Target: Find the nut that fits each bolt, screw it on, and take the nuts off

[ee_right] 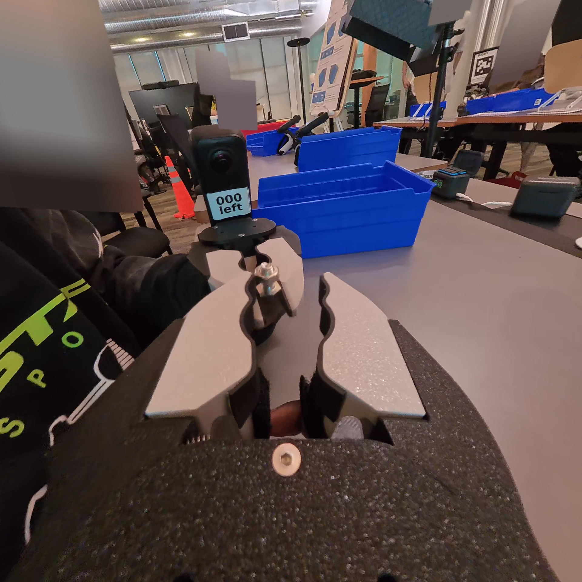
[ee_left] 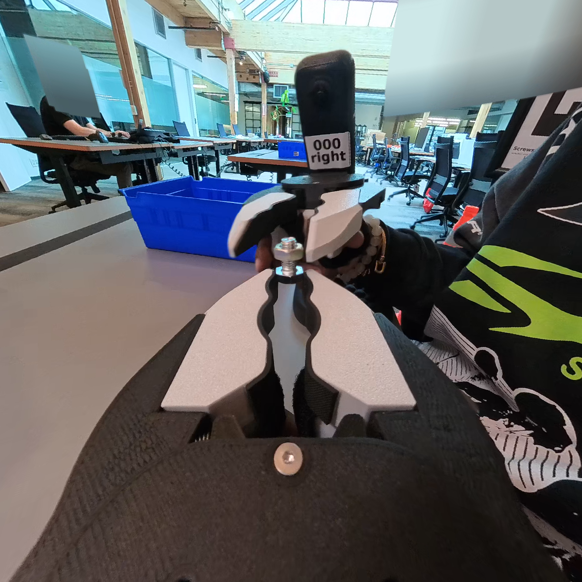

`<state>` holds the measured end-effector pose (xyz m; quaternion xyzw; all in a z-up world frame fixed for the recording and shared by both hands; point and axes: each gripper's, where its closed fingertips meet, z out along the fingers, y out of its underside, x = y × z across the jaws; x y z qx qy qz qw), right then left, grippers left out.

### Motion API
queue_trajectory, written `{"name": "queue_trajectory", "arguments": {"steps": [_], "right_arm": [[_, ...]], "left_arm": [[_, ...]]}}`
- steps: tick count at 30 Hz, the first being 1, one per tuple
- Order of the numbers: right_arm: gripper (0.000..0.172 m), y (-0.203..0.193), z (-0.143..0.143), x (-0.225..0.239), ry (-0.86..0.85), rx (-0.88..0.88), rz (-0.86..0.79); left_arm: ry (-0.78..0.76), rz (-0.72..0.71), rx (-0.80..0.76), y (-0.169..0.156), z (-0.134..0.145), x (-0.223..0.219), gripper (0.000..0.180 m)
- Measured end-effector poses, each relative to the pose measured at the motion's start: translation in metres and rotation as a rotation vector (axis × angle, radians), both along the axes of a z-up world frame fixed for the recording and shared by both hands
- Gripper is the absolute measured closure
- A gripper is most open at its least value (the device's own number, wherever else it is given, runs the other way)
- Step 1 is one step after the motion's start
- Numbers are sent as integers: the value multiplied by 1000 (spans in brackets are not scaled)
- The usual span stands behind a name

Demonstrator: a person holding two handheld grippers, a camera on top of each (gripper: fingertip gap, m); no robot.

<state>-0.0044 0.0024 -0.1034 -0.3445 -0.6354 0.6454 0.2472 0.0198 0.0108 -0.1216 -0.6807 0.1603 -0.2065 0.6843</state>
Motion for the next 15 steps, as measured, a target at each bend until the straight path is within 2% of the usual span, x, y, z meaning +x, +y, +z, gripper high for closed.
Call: {"name": "queue_trajectory", "arguments": {"steps": [1,2,5,8,11,15], "right_arm": [[139,6,1,2,1,-4,-16],[157,18,1,2,5,-12,-69],[160,33,6,7,26,-46,-104],[151,21,8,10,35,-53,-50],[133,0,4,6,18,-27,10],[127,-18,4,-4,11,-27,37]], "left_arm": [[-5,2,4,0,1,-1,166],[-11,-9,11,-2,2,0,166],[0,-5,9,-1,2,1,166],[3,-7,5,-1,1,1,166],[9,-2,3,0,0,1,166],[16,-2,-3,0,-2,1,166]]}}
